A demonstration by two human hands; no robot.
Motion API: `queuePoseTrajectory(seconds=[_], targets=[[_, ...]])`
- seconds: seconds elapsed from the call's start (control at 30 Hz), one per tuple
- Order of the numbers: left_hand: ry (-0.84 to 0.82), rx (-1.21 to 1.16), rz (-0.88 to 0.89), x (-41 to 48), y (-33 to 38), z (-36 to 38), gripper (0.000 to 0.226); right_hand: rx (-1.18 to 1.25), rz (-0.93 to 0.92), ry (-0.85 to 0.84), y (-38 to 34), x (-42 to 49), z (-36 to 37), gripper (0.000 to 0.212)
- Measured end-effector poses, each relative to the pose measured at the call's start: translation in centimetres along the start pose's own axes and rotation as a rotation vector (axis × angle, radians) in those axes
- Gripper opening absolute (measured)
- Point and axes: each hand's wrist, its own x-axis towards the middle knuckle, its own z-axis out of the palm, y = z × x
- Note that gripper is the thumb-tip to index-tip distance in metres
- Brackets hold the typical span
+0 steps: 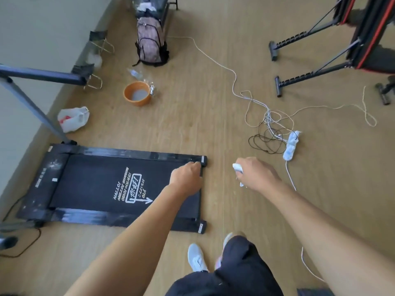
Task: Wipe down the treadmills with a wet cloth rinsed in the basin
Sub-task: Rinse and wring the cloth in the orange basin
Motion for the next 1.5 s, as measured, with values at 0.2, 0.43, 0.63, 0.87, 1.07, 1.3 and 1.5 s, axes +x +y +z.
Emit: queuePoseTrajectory(seconds=[0.2,0.43,0.63,0.87,1.07,1.3,1.5], targets=[[0.032,0.083,-0.037,18.2,-1.5,-7.1,0.025,0.001,-0.013,-0.003,3.1,17.7,-5.7,0.013],[0.026,0.000,-0.200,33.7,-4.6,-15.3,0.027,-0.034,-0.123,-0.040,2.0,40.0,-16.5,0.009],[0.064,-0.093,-0.389,43.4,-10.8,-19.9,0.026,-0.082,-0.361,-0.077,-7.3,56.3,-24.0,0.009],[-0.002,-0.256,-0.560,57.8,-21.1,-23.8,0.031,-0.187,-0.493,-0.237,-16.8,76.1,-24.8,0.011],[-0.057,-0.345,-0.690,69.3,-28.9,-32.2,0.039,-0.404,-0.565,-0.307,-26.6,88.4,-28.3,0.025],[-0.085,-0.371,-0.869,76.1,-37.3,-38.6,0.035,-0.505,-0.794,-0.259,-38.9,104.5,-34.1,0.017],[-0.177,-0.496,-1.067,80.5,-40.1,-40.4,0.029,-0.646,-1.006,-0.363,-48.4,117.0,-35.1,0.020]])
